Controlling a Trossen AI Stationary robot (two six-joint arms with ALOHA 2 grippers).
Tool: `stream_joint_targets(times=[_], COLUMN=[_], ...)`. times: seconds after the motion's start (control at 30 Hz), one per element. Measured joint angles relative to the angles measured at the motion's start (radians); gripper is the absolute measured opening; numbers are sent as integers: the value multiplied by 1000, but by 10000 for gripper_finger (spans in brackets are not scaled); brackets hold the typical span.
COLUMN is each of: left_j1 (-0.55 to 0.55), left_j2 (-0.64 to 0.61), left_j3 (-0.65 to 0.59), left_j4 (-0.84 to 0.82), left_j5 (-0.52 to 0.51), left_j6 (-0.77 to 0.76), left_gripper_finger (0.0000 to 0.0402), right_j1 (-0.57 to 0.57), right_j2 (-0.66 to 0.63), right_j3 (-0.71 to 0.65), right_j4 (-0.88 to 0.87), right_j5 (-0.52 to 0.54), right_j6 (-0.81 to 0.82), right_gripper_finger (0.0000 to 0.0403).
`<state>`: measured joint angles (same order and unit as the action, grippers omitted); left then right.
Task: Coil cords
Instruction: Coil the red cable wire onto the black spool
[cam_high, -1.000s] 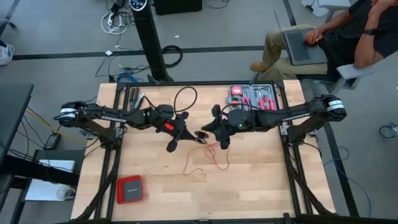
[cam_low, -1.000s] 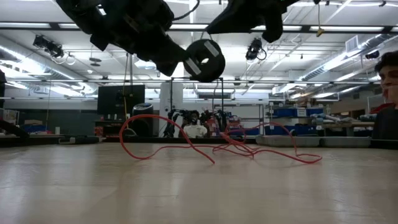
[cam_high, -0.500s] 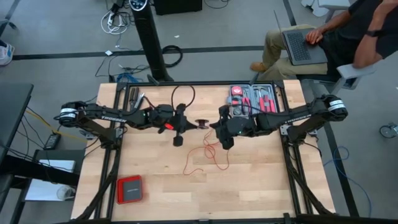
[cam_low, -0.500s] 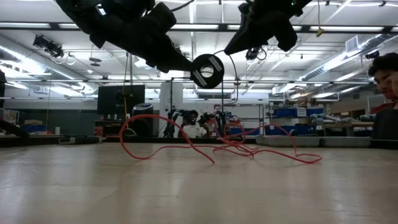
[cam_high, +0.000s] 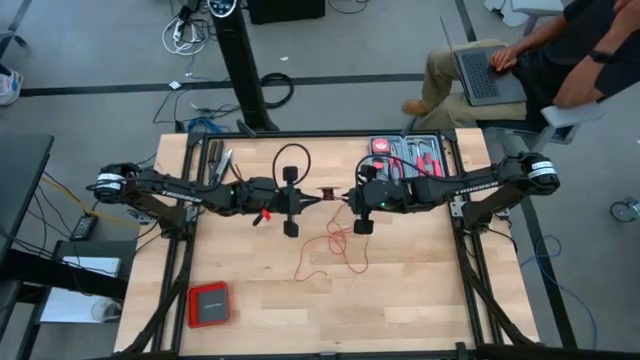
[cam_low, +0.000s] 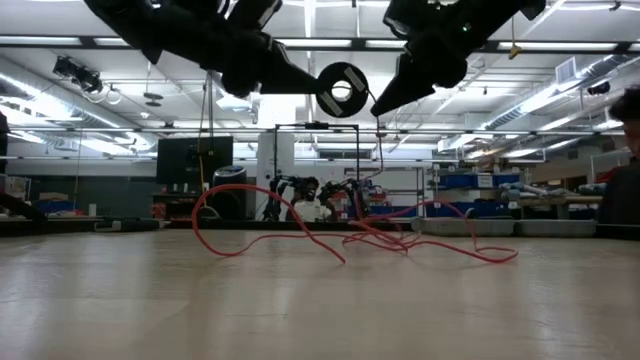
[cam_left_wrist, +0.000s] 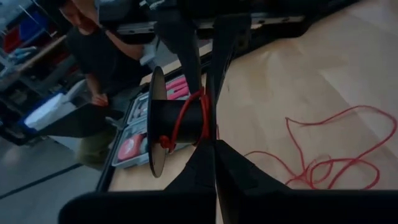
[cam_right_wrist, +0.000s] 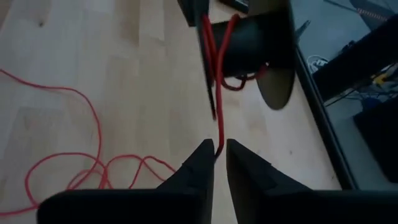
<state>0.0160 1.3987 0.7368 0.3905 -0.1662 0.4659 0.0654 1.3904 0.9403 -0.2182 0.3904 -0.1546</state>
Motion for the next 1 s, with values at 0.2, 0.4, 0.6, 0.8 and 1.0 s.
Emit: stream_joint_targets(times=[0.2, 0.4, 0.6, 0.8, 1.0], left_j1=[-31, -35, -39, -39, -39], left_j2=[0, 0, 0, 0, 0], left_j3=[0, 0, 0, 0, 0], left_j4=[9, 38, 101, 122, 121], left_j5=[-22, -20, 1, 11, 14], left_j6=[23, 23, 23, 19, -2], left_gripper_finger=[0, 0, 0, 0, 0], right_j1=[0, -3, -15, -38, -60], right_j2=[-32, -55, -58, -64, -63], right_j3=[-68, -152, -224, -311, -371], right_j4=[47, 166, 248, 383, 476], right_j5=[-15, -45, -46, -65, -106], right_j6=[32, 34, 53, 62, 57], right_gripper_finger=[39, 38, 42, 47, 42])
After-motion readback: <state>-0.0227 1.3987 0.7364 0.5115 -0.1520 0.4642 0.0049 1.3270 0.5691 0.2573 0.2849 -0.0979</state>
